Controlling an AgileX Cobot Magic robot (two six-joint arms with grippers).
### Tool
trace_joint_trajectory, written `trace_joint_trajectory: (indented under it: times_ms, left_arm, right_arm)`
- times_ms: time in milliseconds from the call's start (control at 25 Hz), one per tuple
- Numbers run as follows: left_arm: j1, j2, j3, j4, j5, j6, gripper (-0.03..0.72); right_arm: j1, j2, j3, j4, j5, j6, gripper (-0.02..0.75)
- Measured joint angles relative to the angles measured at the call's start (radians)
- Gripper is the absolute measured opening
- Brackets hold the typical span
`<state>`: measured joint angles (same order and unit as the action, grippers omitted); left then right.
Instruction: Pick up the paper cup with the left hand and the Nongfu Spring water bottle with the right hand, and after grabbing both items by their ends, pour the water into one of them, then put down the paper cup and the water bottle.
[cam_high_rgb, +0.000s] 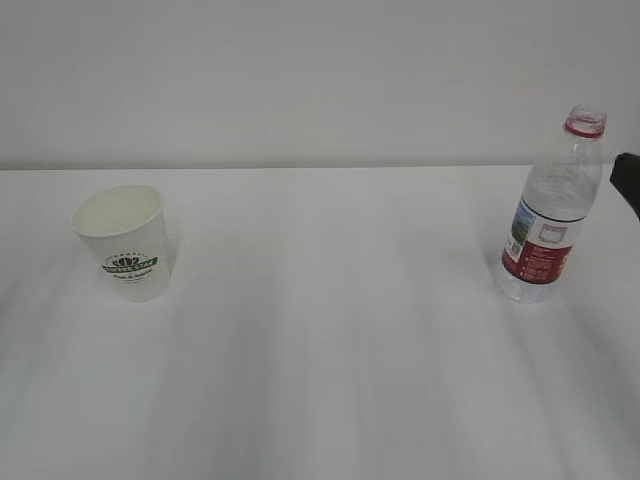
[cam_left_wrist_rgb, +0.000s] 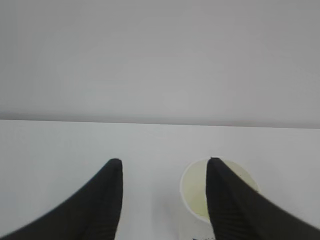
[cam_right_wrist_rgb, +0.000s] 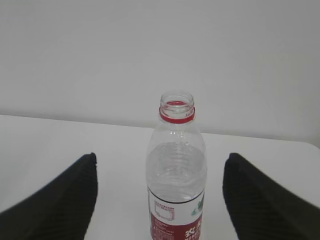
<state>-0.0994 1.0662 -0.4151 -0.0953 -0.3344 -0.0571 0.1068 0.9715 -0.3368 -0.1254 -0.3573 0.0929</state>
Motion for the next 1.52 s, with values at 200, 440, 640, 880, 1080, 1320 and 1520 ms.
trace_joint_trajectory:
  times_ms: [200,440,640,880,1080,1320,1520]
  left_arm:
    - [0.0,0.031,0.06,0.0,-0.067,0.0,0.39]
    - [0.0,0.039,0.065,0.0,-0.077,0.0,0.39]
    - [0.0,0.09,0.065,0.002,-0.09,0.0,0.39]
    - [0.0,0.207,0.12,0.006,-0.236,-0.032,0.39]
    - [0.0,0.275,0.159,0.095,-0.377,-0.057,0.39]
    - [0.0,0.322,0.166,0.18,-0.493,-0.086,0.39]
    - [0.0,0.36,0.168,0.256,-0.511,-0.109,0.39]
  right_arm:
    - [0.0,0.017,0.029,-0.002,-0.026,0.0,0.587]
    - [0.0,0.116,0.029,-0.002,-0.038,0.004,0.587]
    - [0.0,0.176,0.029,-0.004,-0.07,0.022,0.588]
    - [0.0,0.236,0.1,-0.058,-0.286,0.026,0.588]
    - [0.0,0.315,0.197,-0.055,-0.491,0.026,0.587]
    - [0.0,0.478,0.299,0.028,-0.746,-0.012,0.587]
    - [0.0,0.623,0.312,0.073,-0.773,-0.02,0.588]
